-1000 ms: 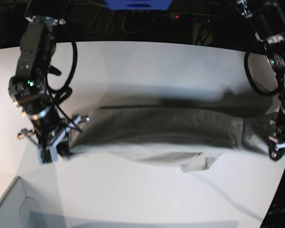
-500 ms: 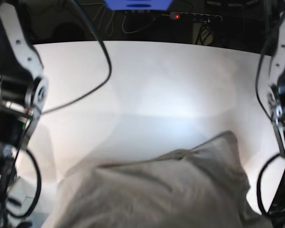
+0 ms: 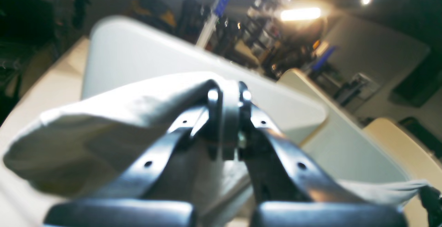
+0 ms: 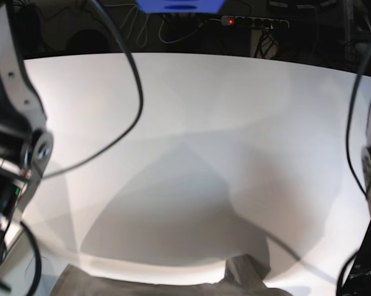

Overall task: Layout the t-shirt on the table in an organized manner, then fold the t-shirt properly
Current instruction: 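Raise the shirt high with both grippers and lay it flat, then release the flattened shirt and regrasp its edge with both grippers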

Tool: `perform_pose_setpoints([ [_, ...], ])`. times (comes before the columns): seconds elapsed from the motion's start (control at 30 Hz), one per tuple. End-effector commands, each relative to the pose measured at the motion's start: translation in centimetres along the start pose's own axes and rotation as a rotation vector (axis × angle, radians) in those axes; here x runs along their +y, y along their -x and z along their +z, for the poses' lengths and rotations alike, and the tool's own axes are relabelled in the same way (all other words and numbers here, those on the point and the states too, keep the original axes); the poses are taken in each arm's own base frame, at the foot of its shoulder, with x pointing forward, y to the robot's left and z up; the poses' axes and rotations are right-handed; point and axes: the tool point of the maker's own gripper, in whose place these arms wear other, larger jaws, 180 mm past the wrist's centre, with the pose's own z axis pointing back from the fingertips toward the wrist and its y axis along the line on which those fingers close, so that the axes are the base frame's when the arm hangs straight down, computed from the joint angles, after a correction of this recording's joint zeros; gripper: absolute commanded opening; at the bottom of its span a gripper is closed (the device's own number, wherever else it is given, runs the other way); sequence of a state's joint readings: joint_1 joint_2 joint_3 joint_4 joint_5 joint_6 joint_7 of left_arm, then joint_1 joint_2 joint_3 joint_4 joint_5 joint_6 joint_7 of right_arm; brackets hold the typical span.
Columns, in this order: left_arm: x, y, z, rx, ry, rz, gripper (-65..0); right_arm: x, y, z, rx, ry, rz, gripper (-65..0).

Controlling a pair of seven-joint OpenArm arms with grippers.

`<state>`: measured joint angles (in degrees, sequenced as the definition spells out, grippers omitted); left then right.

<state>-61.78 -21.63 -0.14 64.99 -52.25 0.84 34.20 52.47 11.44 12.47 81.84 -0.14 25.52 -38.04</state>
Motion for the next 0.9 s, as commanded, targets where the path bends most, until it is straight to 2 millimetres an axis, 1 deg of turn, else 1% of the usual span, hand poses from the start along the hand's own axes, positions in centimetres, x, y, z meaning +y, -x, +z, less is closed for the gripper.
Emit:
perform_pose_setpoints([
  [0.0,-0.3,-0.4,0.5,-0.024,0.015,-0.006,-64.9,-0.9,-0.8,0.7,-0.041,0.027,-0.001,-65.0],
  [0.03,0.6,1.3,1.0,-0.002,0.003,0.000,-64.9,-0.6,1.3,1.3,-0.009,0.027,-0.002,-65.0],
  [0.07,1.9,3.3,1.7,0.025,-0.020,0.015,-64.9,-0.2,3.1,2.1,0.017,0.025,0.001,-65.0],
  [0.1,3.0,5.1,2.5,0.046,-0.037,0.028,-64.9,0.7,4.5,2.8,0.028,0.009,-0.010,-65.0],
  [0.17,4.4,8.1,4.6,0.074,-0.058,0.045,-64.9,2.5,8.4,4.8,0.065,-0.030,-0.031,-65.0],
  [0.23,6.0,10.9,6.8,0.106,-0.089,0.061,-64.9,3.4,12.2,7.0,0.116,-0.044,-0.048,-65.0],
  [0.33,9.3,14.6,11.6,0.143,-0.168,0.089,-64.9,5.7,17.8,10.7,0.207,-0.086,-0.081,-65.0],
  [0.37,10.3,15.6,13.3,0.153,-0.196,0.095,-64.9,6.1,19.6,12.1,0.232,-0.092,-0.104,-65.0],
  [0.43,11.8,18.6,16.3,0.194,-0.250,0.127,-64.9,7.0,22.8,14.7,0.282,-0.103,-0.141,-65.0],
  [0.5,13.8,21.6,19.5,0.238,-0.322,0.166,-64.9,8.4,26.3,17.0,0.337,-0.122,-0.176,-65.0],
  [0.57,15.6,24.1,22.7,0.276,-0.398,0.207,-64.9,8.9,29.2,19.4,0.387,-0.123,-0.202,-65.0],
  [0.63,17.1,26.1,25.9,0.308,-0.464,0.239,-64.9,9.4,31.7,21.6,0.437,-0.126,-0.221,-65.0],
  [0.67,17.5,26.8,26.9,0.314,-0.489,0.255,-64.9,9.5,32.4,22.4,0.449,-0.125,-0.226,-65.0],
  [0.77,18.0,28.3,29.0,0.339,-0.529,0.283,-64.6,9.7,34.0,23.9,0.469,-0.123,-0.241,-65.0],
  [0.8,18.0,28.5,29.3,0.344,-0.533,0.282,-64.6,9.5,34.1,24.2,0.469,-0.118,-0.240,-65.0],
  [0.87,18.0,29.2,30.2,0.368,-0.542,0.283,-64.6,7.5,34.6,25.1,0.478,-0.063,-0.241,-65.0],
])
